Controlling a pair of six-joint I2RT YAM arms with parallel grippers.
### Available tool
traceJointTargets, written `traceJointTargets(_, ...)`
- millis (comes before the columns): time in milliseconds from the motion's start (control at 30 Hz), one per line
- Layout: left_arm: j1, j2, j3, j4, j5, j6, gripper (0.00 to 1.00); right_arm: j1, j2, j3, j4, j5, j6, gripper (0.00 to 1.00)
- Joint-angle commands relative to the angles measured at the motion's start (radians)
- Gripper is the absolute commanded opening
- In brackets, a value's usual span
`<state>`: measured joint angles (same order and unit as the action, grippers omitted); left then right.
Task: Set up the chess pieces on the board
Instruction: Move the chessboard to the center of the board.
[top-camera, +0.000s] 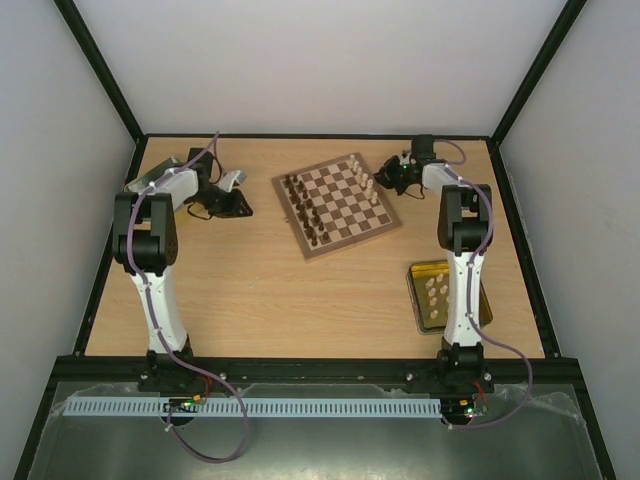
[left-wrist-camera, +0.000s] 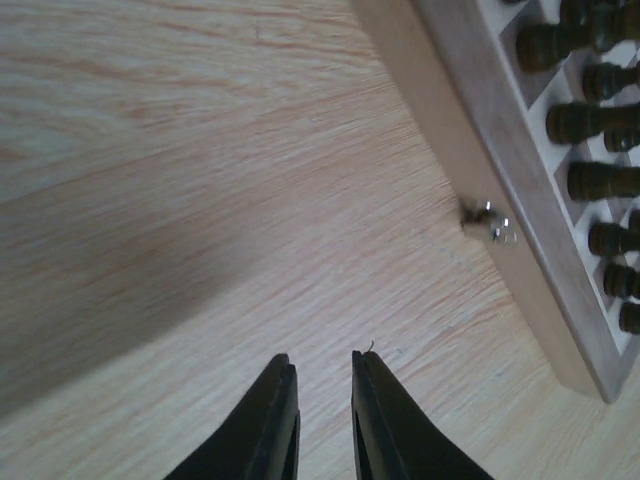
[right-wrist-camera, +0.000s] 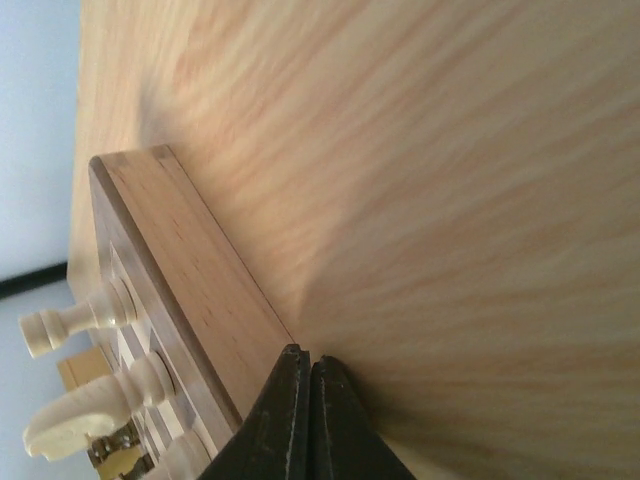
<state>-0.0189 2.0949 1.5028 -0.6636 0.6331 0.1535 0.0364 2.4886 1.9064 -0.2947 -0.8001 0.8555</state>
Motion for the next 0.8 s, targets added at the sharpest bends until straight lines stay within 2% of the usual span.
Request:
traceJointTargets(0, 0.017, 0.043, 0.027, 0.010, 0.050, -0.031, 0.13, 0.069, 0.018, -0.095, -0.148, 0.019, -0.031, 0.02)
traceJointTargets(33, 0.020, 0.051, 0.033, 0.013, 0.059, -0.038, 0.09, 0.077, 0.013, -0.107, -0.141, 0.019, -0.030, 0.02)
traceJointTargets(200, 0.015, 0.079, 0.030, 0.026, 0.083, -0.059, 0.02, 0.104, -0.018, -0.171, -0.108, 0.019, -0.017, 0.02)
traceJointTargets(400, 0.006, 0.100, 0.014, 0.030, 0.127, -0.072, 0.02, 0.120, -0.060, -0.249, -0.083, 0.019, -0.019, 0.02)
traceJointTargets(767, -0.014, 0.100, -0.011, 0.033, 0.123, -0.066, 0.02, 0.166, -0.140, -0.392, -0.040, 0.017, -0.031, 0.02)
